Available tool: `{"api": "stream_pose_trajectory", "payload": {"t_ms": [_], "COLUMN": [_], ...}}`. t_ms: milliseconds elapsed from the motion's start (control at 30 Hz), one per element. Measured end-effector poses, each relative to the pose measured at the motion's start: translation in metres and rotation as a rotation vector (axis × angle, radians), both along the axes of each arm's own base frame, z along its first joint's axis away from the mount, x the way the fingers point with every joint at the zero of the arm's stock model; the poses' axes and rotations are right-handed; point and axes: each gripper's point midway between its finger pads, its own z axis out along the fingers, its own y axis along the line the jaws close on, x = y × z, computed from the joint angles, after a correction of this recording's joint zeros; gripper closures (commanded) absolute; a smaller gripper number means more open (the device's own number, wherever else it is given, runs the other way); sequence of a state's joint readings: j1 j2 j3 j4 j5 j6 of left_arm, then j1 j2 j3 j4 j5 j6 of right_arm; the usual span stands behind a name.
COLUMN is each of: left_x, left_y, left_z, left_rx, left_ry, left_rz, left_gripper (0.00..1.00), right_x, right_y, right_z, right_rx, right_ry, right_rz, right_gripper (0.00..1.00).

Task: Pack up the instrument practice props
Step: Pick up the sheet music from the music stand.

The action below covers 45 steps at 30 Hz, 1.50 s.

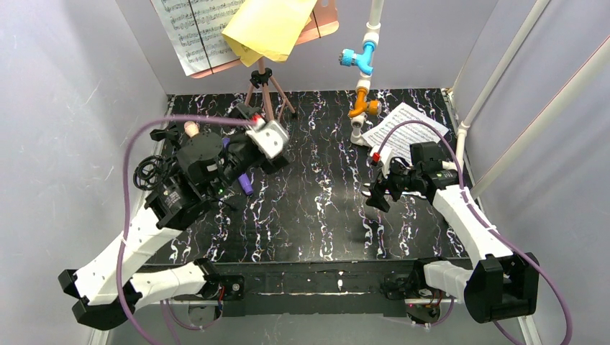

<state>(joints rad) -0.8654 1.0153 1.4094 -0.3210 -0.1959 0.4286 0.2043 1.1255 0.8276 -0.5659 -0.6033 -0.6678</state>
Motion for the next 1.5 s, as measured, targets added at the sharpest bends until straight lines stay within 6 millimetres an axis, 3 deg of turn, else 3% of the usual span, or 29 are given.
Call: {"api": "stream_pose_trajectory", "payload": {"t_ms": [133,267,367,600,733,867,900,933,1233,1300,1333,1400,1433,1500], "left_x": [0.022,0.063,0.079,0.106,0.126,0.143,0.148,0.152,0.169,0.169,0.169,0.169,0.169,0.169], "left_y": [0.025,0.054,0.068,0.068,0.065,0.065,0.065,0.066,0.059,0.057,0.056,0.054,0.054,0.053], "left_z": [-0.014,0.013,0.034,0.076,0.087,0.091,0.093,0.095,0.106,0.11,0.112,0.113,0.114,0.114], "left_rx": [0.31,0.413,0.44,0.478,0.519,0.558,0.565,0.572,0.579,0.565,0.556,0.543,0.534,0.527], "left_ry": [-0.242,-0.398,-0.491,-0.665,-0.713,-0.737,-0.746,-0.752,-0.793,-0.8,-0.804,-0.808,-0.807,-0.809], "left_rz": [0.046,0.183,0.257,0.323,0.354,0.373,0.378,0.384,0.378,0.372,0.37,0.364,0.361,0.359], "left_gripper": [0.02,0.03,0.04,0.15,0.19,0.17,0.05,0.02,0.02,0.08,0.16,0.56,0.69,0.85], "right_x": [-0.006,-0.01,-0.011,-0.013,-0.014,-0.015,-0.015,-0.015,-0.015,-0.015,-0.015,-0.015,-0.016,-0.015], "right_y": [0.007,0.012,0.014,0.017,0.018,0.018,0.018,0.018,0.018,0.018,0.018,0.018,0.018,0.018], "right_z": [0.001,0.003,0.005,0.007,0.007,0.006,0.006,0.006,0.006,0.006,0.006,0.006,0.006,0.006], "right_rx": [0.048,0.077,0.091,0.106,0.11,0.111,0.11,0.11,0.112,0.112,0.112,0.112,0.112,0.112], "right_ry": [0.004,0.006,0.005,0.002,0.002,0.005,0.005,0.005,0.006,0.007,0.007,0.007,0.007,0.007], "right_rz": [0.04,0.07,0.084,0.103,0.109,0.112,0.113,0.113,0.115,0.115,0.115,0.115,0.115,0.115], "right_gripper": [0.02,0.02,0.02,0.02,0.02,0.01,0.02,0.02,0.02,0.02,0.02,0.02,0.02,0.02]}}
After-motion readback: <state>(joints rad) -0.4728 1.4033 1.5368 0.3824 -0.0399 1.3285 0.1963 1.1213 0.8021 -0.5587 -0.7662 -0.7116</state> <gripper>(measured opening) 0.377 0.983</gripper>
